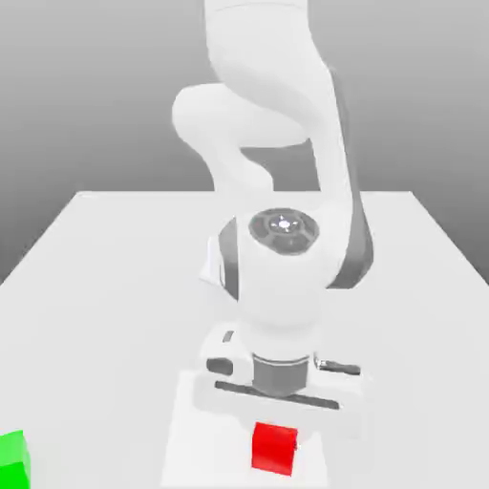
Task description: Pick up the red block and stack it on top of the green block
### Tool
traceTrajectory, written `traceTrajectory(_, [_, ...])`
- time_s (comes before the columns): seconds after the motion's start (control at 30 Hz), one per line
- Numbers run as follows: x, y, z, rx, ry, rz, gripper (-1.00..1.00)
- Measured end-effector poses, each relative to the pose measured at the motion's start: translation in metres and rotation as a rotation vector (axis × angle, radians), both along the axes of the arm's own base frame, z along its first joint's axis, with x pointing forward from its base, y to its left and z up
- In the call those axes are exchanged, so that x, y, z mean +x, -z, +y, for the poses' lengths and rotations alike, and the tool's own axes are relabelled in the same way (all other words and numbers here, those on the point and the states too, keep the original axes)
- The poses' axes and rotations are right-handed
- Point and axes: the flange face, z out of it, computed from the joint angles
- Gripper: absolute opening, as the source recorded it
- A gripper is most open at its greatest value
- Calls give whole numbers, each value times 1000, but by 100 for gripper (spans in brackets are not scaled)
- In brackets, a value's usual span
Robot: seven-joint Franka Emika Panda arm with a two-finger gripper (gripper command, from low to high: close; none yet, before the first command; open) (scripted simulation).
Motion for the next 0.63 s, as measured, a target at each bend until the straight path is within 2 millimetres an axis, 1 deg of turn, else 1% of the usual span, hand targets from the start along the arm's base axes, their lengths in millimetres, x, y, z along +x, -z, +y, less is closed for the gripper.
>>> traceTrajectory(0.07, [0,-23,-2,-1,6,1,-100])
traceTrajectory(0.1, [7,-29,-20,0,65,1,-100])
traceTrajectory(0.17, [22,-37,-69,2,221,3,-100])
traceTrajectory(0.23, [32,-43,-118,4,369,4,-100])
traceTrajectory(0.3, [35,-48,-167,4,511,4,-100])
traceTrajectory(0.4, [30,-55,-242,4,719,1,-100])
traceTrajectory(0.43, [28,-51,-267,4,788,1,-100])
traceTrajectory(0.47, [25,-40,-292,4,857,1,-100])
traceTrajectory(0.5, [23,-24,-311,3,910,1,-100])
traceTrajectory(0.53, [21,-11,-320,2,936,1,100])
traceTrajectory(0.63, [21,-11,-320,2,936,1,100])
